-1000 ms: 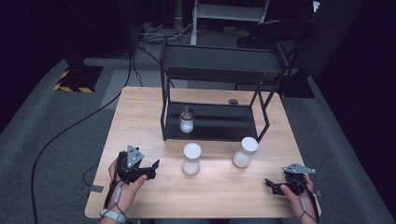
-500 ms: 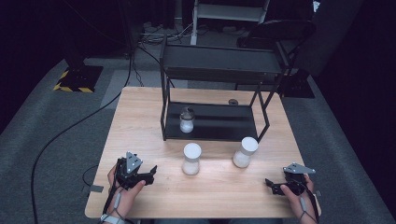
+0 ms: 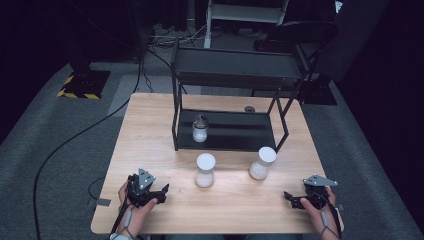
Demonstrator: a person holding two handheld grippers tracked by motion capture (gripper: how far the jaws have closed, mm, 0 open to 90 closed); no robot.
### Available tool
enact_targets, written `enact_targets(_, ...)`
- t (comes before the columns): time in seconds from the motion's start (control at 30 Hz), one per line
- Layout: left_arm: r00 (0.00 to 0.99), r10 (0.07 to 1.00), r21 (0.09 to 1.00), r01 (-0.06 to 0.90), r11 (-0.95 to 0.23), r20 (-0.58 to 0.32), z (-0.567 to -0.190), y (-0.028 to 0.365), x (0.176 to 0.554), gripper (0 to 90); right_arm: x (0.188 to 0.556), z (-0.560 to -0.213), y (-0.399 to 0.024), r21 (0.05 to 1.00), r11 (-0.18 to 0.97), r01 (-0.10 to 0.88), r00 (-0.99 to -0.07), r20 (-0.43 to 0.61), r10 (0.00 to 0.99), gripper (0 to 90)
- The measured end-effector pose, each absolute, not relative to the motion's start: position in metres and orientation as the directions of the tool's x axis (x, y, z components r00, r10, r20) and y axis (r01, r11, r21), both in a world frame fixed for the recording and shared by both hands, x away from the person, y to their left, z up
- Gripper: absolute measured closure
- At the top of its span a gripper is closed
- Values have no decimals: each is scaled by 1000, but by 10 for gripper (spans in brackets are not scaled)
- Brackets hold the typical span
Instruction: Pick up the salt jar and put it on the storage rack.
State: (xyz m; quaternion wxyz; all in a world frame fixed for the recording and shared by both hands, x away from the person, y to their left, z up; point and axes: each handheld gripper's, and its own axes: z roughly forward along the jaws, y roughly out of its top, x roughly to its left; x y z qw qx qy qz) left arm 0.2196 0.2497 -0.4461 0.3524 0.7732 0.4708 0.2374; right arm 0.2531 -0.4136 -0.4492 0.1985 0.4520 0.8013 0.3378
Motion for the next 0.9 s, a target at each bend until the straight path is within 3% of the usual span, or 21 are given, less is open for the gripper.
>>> enact_targets(0.6,427,904,723,613,-319,36,-451,246,222,104,253,-449,-413,721,362,591,-510,-13,860,0)
enact_targets(0.9,404,915,709,649,-276,-15,-450,250,227,90,253,-449,-414,720,362,592,-511,-12,859,0)
